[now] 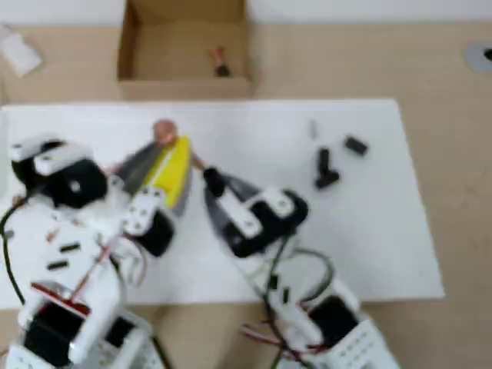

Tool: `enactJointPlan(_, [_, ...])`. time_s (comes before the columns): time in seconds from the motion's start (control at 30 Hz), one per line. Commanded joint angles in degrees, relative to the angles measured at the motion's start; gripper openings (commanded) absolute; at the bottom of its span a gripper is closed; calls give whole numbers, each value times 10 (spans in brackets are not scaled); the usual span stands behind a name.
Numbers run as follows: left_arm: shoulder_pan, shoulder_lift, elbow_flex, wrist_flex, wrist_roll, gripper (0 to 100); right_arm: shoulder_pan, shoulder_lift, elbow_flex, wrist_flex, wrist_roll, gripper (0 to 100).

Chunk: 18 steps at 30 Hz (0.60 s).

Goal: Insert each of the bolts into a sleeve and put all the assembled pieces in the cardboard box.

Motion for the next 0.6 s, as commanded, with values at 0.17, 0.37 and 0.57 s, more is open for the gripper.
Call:
enactJointPlan(0.17, [-7, 28, -11, -11, 18, 5, -7, -9, -3, -18, -4, 9])
enactJointPlan(0.37, [-7, 38, -14, -1, 17, 5, -6, -9, -6, -18, -4, 9])
enactJointPlan(0.57, [-7, 39, -15, 33, 18, 5, -6, -9, -4, -18, -4, 9])
